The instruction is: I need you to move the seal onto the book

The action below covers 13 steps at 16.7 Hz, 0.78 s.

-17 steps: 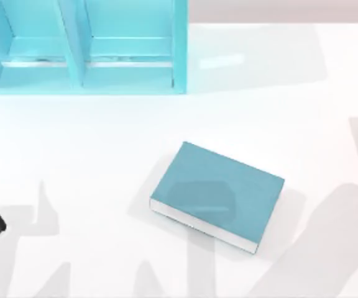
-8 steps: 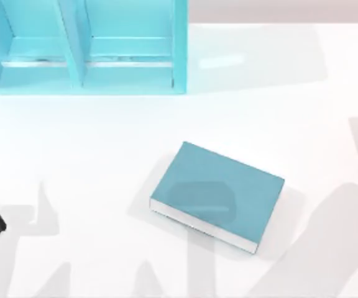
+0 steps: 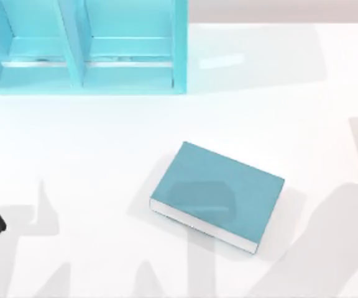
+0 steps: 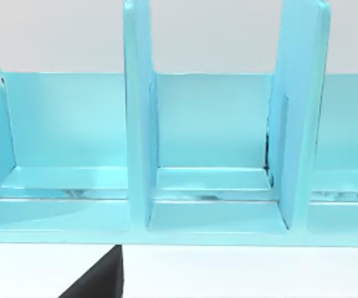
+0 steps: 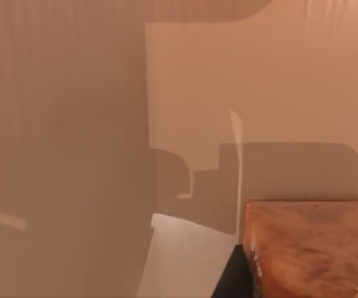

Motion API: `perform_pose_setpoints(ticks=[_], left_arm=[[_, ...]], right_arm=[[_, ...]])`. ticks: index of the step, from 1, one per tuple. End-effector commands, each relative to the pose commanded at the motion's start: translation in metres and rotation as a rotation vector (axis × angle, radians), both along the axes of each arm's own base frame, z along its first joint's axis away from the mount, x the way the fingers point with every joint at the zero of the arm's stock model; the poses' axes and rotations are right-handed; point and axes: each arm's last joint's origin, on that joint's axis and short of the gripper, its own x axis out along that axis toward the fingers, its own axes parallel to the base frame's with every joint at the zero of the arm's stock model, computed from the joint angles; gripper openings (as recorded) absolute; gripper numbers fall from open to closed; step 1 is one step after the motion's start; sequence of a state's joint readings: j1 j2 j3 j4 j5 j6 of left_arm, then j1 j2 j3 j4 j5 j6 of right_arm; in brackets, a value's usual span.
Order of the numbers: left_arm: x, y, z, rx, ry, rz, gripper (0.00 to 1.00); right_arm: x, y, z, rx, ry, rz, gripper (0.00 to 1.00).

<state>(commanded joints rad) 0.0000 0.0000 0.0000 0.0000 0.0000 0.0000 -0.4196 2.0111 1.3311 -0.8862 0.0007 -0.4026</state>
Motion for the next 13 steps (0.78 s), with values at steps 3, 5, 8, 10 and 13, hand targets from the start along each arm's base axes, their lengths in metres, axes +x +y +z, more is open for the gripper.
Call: perform_pose_setpoints(ticks=[3, 5, 8, 10, 13], left_arm=[[0.0, 0.0, 0.0, 0.0, 0.0, 0.0, 1.0], [0.0, 0.0, 0.0, 0.0, 0.0, 0.0, 1.0], [0.0, 0.0, 0.0, 0.0, 0.0, 0.0, 1.0], [0.0, 0.0, 0.0, 0.0, 0.0, 0.0, 1.0], [0.0, 0.0, 0.0, 0.0, 0.0, 0.0, 1.0]], right_arm=[[0.0, 0.0, 0.001, -0.001, -0.002, -0.001, 0.0], [0.0, 0.001, 0.006, -0.003, -0.005, -0.007, 0.0], [0.007, 0.013, 0.034, -0.011, -0.032, -0.024, 0.0], [0.013, 0.031, 0.061, -0.01, -0.058, -0.026, 0.0], [0.016, 0.07, 0.101, 0.0, -0.078, -0.018, 0.0]])
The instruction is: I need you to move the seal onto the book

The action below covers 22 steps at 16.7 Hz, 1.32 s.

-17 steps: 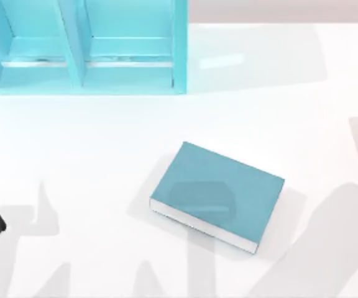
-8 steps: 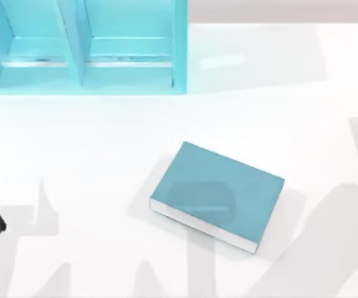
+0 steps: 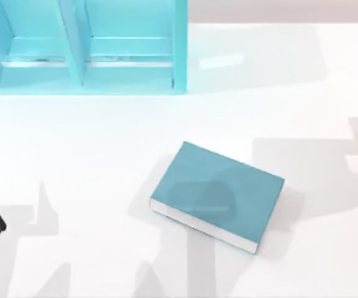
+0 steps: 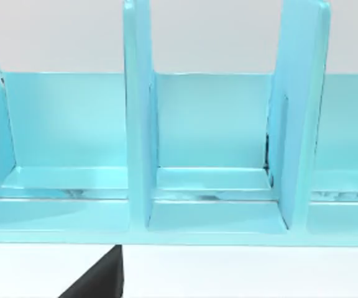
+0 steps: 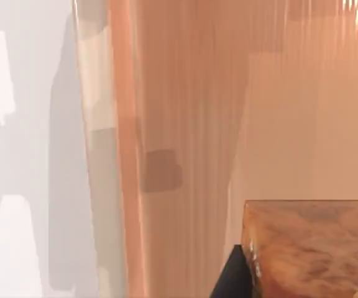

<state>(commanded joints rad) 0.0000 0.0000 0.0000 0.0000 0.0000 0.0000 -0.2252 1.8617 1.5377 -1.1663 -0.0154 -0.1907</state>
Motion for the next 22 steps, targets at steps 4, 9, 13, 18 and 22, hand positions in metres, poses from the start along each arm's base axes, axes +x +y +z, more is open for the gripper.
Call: perform_pose_setpoints(ticks=[4, 9, 13, 18, 22], left_arm=[[0.0, 0.0, 0.0, 0.0, 0.0, 0.0, 1.0], [0.0, 0.0, 0.0, 0.0, 0.0, 0.0, 1.0], [0.0, 0.0, 0.0, 0.0, 0.0, 0.0, 1.0], [0.0, 0.0, 0.0, 0.0, 0.0, 0.0, 1.0], [0.0, 0.0, 0.0, 0.0, 0.0, 0.0, 1.0]], right_arm=[[-0.006, 0.054, 0.036, 0.003, 0.029, 0.016, 0.0], [-0.015, 0.08, 0.05, -0.001, 0.076, 0.017, 0.0], [-0.013, 0.079, 0.047, 0.001, 0.081, 0.012, 0.0], [0.012, 0.136, 0.018, -0.028, 0.136, 0.01, 0.0], [0.012, 0.221, -0.012, -0.059, 0.154, -0.01, 0.0]])
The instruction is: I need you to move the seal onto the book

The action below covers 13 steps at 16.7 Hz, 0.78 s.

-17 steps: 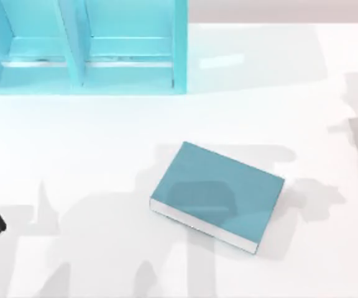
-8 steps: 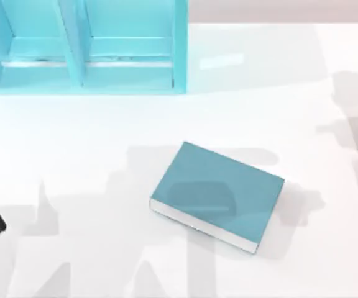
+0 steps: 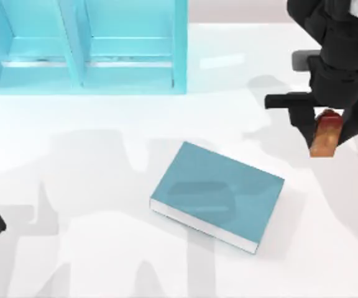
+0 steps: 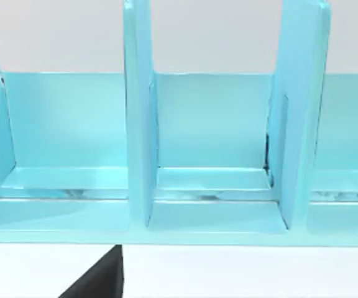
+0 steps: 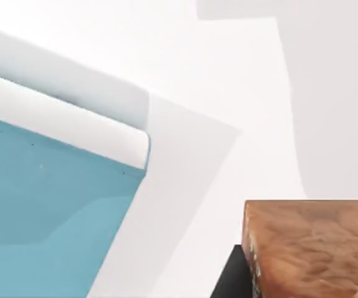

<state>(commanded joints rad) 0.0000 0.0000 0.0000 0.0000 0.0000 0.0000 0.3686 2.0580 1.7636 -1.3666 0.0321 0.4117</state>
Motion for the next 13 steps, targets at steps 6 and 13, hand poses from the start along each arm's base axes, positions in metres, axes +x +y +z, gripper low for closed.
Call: perform_pose_setpoints(ticks=[6, 13], left_arm=[[0.0, 0.0, 0.0, 0.0, 0.0, 0.0, 1.0], [0.0, 0.0, 0.0, 0.0, 0.0, 0.0, 1.0]], right_arm=[[-0.034, 0.121, -0.024, 0.051, -0.07, 0.02, 0.0], [-0.039, 0.128, -0.026, 0.062, -0.073, 0.016, 0.0]])
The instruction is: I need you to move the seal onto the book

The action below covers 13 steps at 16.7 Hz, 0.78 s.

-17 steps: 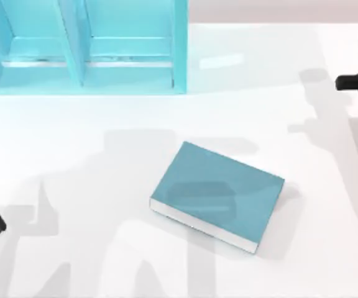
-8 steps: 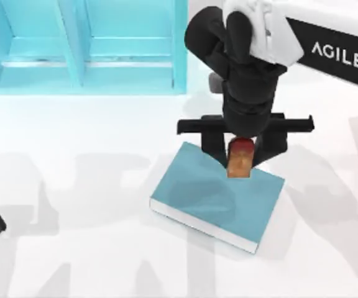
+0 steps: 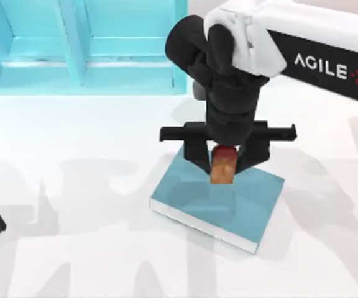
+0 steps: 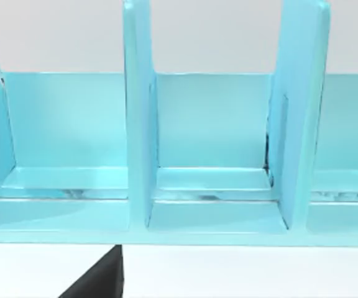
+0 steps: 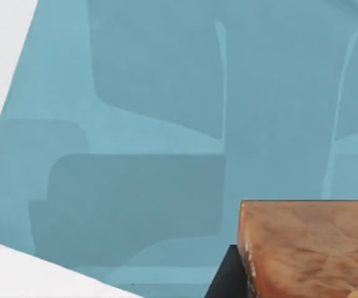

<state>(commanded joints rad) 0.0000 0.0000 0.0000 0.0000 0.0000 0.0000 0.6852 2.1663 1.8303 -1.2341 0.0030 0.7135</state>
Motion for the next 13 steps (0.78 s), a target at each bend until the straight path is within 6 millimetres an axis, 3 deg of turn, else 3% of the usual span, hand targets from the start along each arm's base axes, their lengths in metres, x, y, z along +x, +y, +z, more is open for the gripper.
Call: perform_pose_setpoints(ticks=[6, 13], left_arm=[[0.0, 0.0, 0.0, 0.0, 0.0, 0.0, 1.0], [0.0, 0.0, 0.0, 0.0, 0.0, 0.0, 1.0]], right_arm=[[-0.0002, 0.0012, 0.0037, -0.001, -0.001, 0.004, 0.0], [-0.0002, 0.0012, 0.0037, -0.001, -0.001, 0.004, 0.53]])
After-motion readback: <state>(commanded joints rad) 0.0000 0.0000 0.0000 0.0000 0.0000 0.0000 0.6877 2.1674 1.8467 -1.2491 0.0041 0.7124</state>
